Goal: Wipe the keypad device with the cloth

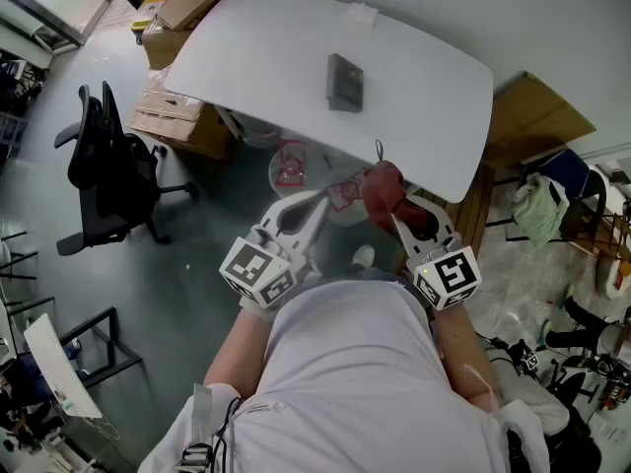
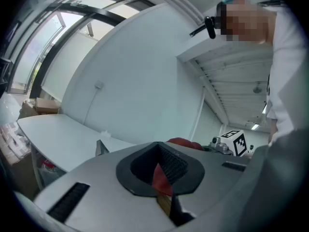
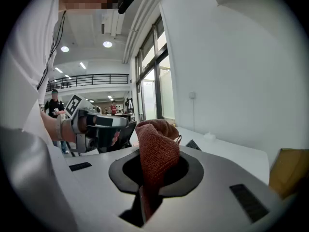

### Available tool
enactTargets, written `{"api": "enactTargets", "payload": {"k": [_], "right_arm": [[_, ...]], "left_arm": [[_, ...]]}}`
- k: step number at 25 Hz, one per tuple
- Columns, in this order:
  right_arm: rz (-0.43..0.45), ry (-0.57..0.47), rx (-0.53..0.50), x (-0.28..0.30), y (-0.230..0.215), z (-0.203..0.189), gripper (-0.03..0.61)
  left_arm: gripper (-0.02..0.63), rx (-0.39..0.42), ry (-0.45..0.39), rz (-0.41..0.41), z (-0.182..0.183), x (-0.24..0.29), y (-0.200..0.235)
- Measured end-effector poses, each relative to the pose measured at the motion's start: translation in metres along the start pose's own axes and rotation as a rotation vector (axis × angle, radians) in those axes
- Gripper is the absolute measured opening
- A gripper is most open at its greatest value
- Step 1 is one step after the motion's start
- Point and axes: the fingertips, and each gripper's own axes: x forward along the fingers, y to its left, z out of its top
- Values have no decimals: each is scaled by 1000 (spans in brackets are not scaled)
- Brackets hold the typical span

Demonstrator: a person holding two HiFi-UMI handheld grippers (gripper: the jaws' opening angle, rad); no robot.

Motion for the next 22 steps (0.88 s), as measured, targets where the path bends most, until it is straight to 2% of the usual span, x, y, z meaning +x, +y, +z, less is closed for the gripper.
{"api": "enactTargets", "payload": {"k": [13,22], "right_arm": [[8,-22,35,-40,-53,-8,55],[37,-63,113,-57,-80,-21,55]], "left_arm": [[11,14,37,11,-12,62,-39],[11,33,104,69,-37,84,-56]]}}
